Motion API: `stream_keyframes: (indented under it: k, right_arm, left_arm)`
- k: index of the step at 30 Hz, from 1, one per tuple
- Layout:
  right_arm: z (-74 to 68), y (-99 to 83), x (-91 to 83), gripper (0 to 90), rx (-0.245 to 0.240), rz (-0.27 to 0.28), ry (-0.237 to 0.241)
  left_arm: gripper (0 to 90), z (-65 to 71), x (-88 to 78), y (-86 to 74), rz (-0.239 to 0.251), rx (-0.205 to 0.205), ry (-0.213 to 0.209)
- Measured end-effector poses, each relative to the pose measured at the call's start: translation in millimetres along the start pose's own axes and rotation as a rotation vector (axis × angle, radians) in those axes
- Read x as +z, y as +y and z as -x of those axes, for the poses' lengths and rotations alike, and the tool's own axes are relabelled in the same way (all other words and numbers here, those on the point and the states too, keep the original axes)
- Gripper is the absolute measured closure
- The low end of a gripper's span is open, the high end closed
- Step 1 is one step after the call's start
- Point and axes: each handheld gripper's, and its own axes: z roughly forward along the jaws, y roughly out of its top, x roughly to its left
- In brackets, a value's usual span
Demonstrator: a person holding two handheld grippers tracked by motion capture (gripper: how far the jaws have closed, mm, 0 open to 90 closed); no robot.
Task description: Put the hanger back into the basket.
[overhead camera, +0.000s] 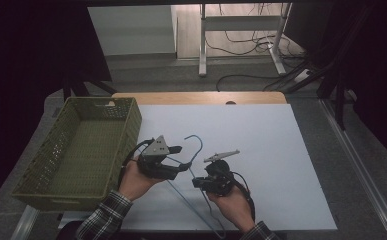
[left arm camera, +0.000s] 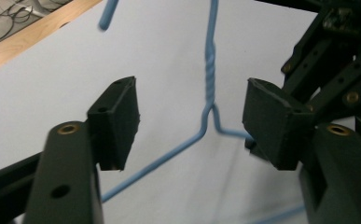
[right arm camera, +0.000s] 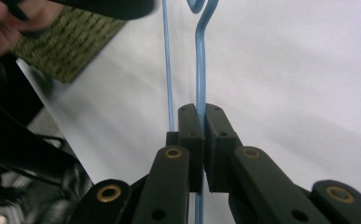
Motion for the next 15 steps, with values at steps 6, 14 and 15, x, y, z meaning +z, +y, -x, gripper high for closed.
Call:
stream_keyframes:
  k: [6, 14, 15]
  right_arm:
    - [6.7, 3.3, -16.5, 87.1, -0.084, -0.033, -0.029]
    - [14.9, 4.8, -45.9, 87.2, -0.202, -0.057, -0.065]
    - [16.2, 4.9, -50.4, 87.2, -0.219, -0.06, -0.065]
  left_arm:
    - [25.4, 1.2, -10.1, 0.6, -0.032, -0.005, -0.008]
    - [17.6, 5.1, -14.4, 0.4, -0.13, 0.002, -0.037]
    - [16.4, 5.8, -14.2, 0.4, -0.145, 0.002, -0.046]
